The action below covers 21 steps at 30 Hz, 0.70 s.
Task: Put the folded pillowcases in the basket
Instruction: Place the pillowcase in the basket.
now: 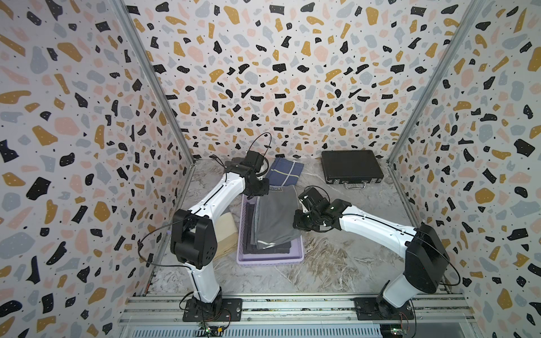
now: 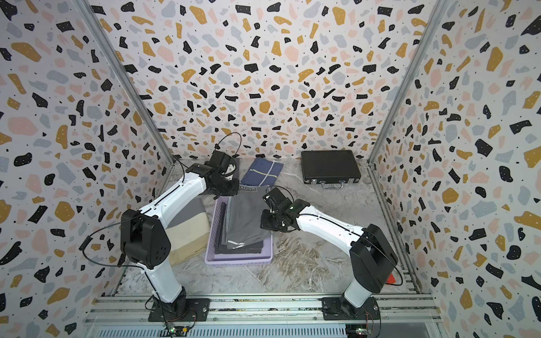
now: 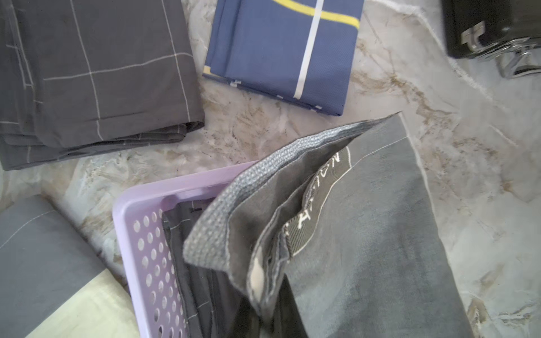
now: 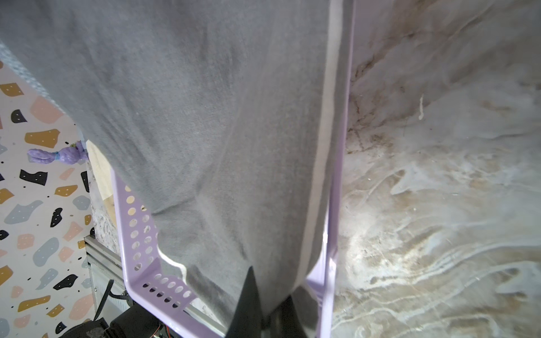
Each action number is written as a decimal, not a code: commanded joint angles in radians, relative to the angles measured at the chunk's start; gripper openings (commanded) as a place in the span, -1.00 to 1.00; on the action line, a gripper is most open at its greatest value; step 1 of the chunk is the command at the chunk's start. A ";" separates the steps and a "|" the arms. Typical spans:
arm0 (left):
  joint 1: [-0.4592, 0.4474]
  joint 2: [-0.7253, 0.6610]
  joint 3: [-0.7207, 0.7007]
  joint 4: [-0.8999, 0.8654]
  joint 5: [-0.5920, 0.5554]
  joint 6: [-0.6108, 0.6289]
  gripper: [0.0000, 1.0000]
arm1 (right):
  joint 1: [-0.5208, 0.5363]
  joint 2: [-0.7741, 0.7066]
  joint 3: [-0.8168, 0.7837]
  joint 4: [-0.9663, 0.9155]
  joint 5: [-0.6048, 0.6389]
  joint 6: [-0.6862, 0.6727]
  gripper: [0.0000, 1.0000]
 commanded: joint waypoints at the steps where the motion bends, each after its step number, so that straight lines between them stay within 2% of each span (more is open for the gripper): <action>1: 0.029 0.014 -0.015 0.022 -0.018 0.004 -1.00 | 0.016 0.022 -0.023 0.054 -0.029 0.020 -1.00; 8: 0.073 0.010 -0.022 0.017 -0.020 -0.002 -1.00 | 0.039 0.061 -0.058 0.103 -0.069 0.035 -1.00; 21: 0.082 0.034 -0.055 -0.026 0.005 0.000 -1.00 | 0.071 0.027 -0.091 0.106 -0.071 0.054 -1.00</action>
